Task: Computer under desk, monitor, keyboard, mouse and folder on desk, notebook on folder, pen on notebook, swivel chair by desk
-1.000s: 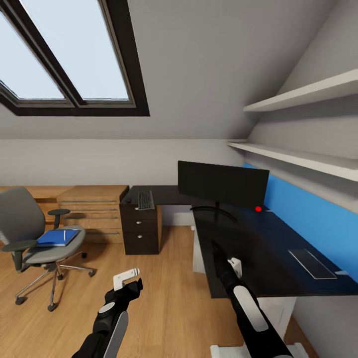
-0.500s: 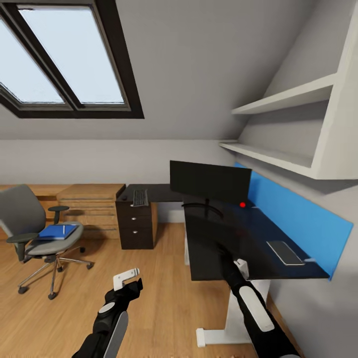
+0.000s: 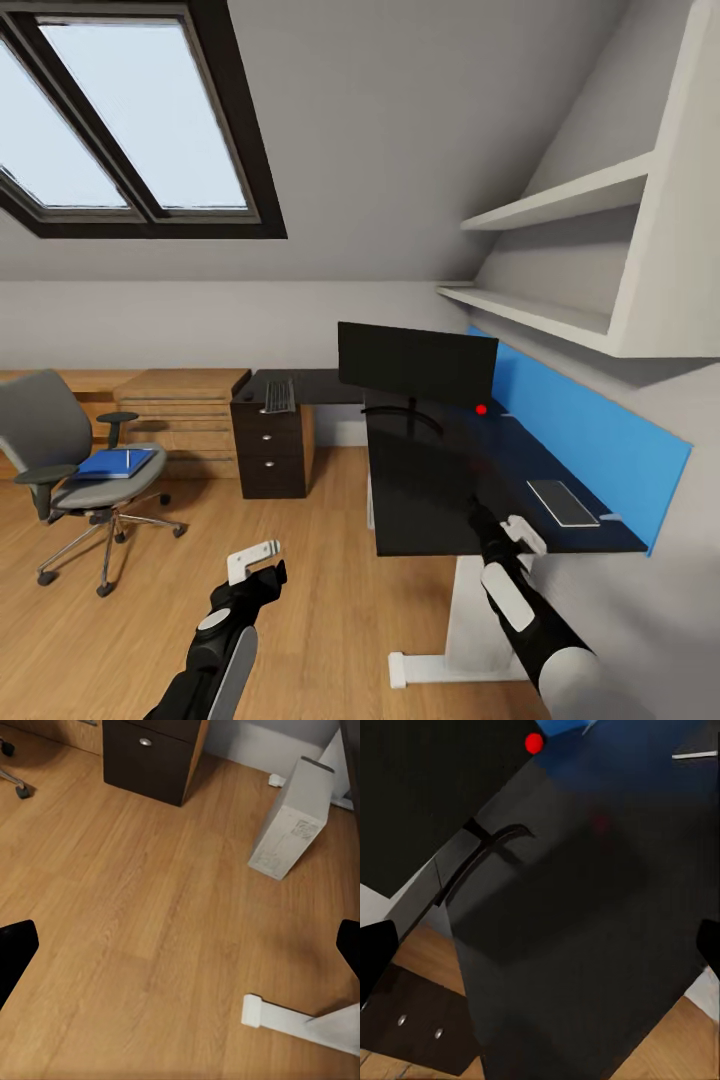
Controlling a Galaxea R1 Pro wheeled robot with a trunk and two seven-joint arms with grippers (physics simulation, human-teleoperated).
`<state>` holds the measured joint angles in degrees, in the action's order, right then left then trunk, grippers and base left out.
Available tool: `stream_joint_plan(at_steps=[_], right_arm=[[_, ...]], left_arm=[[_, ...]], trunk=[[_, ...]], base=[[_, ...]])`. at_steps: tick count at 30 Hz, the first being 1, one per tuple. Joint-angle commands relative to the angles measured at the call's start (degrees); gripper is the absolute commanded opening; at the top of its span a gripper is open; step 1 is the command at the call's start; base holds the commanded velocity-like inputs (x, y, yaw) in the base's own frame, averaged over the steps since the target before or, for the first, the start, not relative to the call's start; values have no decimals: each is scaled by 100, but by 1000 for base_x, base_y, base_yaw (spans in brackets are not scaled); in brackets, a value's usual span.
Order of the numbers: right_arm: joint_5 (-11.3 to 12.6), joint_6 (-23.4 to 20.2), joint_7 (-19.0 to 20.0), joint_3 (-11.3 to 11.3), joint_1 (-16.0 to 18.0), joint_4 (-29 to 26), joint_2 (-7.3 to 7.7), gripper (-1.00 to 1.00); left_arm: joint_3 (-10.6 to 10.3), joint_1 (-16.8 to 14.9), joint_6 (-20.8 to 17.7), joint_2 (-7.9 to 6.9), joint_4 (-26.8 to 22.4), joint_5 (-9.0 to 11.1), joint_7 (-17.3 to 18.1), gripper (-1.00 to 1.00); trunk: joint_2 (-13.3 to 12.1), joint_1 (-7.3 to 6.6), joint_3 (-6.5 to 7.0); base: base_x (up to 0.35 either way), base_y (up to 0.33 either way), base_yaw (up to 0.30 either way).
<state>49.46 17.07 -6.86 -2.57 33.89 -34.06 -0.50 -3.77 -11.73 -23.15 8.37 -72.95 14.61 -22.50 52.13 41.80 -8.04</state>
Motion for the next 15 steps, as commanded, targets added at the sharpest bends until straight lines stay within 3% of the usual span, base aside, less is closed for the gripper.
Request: stream_joint_plan(at_steps=[1,5,15], right_arm=[[-201,209,-37,-26,65,133,1,100],[-501,483,-47,-26,138,295,0,100],[-633,605,-56,-24,207,445,23,100]], left_arm=[[-13,-4,-14,-2,5,60,-48,100],[-17,-4,-14,-2,28,59,-45,100],[-18,-4,-14,5,46,59,-40,100]], trunk=[[7,1,-9],[7,1,-9],[7,1,-9]], base=[[6,-47,0],[65,-133,0],[154,-236,0]])
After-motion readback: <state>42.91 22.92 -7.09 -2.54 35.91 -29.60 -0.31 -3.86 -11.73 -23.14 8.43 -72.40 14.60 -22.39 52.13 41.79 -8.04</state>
